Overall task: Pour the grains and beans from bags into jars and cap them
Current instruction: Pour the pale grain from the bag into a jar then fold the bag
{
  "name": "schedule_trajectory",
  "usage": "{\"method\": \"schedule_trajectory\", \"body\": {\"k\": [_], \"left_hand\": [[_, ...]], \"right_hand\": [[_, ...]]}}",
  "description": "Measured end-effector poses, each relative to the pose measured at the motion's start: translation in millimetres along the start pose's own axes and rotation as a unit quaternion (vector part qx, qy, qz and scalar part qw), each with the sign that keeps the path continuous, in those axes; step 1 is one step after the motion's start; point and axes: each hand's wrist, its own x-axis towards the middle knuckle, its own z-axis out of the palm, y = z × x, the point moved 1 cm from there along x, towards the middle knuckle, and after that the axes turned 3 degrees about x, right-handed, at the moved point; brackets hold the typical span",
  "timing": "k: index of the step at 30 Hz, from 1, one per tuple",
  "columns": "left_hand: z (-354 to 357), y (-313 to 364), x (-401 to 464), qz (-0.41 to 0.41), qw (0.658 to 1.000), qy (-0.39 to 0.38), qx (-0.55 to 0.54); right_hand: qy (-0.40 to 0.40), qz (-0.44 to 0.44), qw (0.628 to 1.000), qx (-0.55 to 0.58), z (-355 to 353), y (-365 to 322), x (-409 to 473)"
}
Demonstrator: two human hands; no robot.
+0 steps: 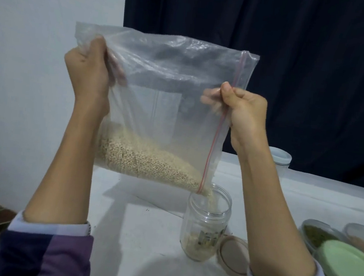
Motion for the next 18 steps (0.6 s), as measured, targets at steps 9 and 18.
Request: {"method": "schedule_trajectory", "body": {"k": [9, 18], "left_hand": [[-9.0, -11.0, 10.0, -0.030, 0.999, -0.010, -0.012], [-13.0, -21.5, 19.9, -0.040, 0.998, -0.057, 0.012]], "right_hand": [[0.005, 0.006, 1.000, -0.001, 5.8, -4.8, 2.1], [0.011, 0.020, 1.000, -0.014, 7.5, -10.8, 5.1]]}}
